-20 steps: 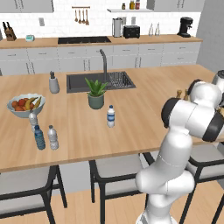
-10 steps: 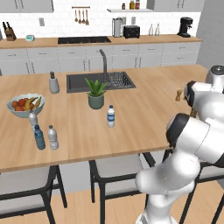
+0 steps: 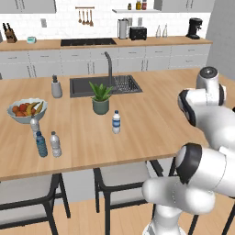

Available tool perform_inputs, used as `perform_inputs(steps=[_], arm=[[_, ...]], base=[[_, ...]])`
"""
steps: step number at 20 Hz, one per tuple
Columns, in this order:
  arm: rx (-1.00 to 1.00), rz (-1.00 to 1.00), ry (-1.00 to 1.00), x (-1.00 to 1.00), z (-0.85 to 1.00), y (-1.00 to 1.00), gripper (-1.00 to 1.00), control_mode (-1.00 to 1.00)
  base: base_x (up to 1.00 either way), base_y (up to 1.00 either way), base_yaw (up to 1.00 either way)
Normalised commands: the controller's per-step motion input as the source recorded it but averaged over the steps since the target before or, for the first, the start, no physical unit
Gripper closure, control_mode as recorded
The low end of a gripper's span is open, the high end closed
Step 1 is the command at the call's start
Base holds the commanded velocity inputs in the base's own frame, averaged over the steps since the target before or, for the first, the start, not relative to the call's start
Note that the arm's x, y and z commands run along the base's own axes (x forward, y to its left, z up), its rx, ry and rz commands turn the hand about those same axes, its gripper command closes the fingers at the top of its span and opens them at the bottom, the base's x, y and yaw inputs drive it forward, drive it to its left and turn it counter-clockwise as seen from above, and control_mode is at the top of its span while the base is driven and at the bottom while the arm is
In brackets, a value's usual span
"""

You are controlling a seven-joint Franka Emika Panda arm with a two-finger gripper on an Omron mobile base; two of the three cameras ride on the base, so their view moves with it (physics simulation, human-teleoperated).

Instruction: Move the plastic bottles in the middle to the plastics group, and the glass bottles in the middle to the glass group.

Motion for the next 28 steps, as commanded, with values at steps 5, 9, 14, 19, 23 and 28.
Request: perform_inputs(steps=[5,9,14,19,23,28], arm=[[0.00,0.12,0.00,0.12,0.18,0.63,-1.00,-1.00],[0.00,0.17,0.00,0.09,0.01,0.68,-1.00,-1.00],[0.00,0.19,0.02,0.11,0.00,0.73,-1.00,-1.00],[0.02,0.18,0.03,0.28,0.00,0.66,-1.00,-1.00],[0.00,0.10,0.01,0.16,0.00,0.66,-1.00,-1.00],[0.00,0.03,0.00,0.25,-0.01,0.56,-1.00,-1.00]], base=[[0.00,0.00,0.00],[0.00,0.00,0.00],[0.00,0.00,0.00],[0.00,0.00,0.00],[0.00,0.00,0.00],[0.00,0.00,0.00]])
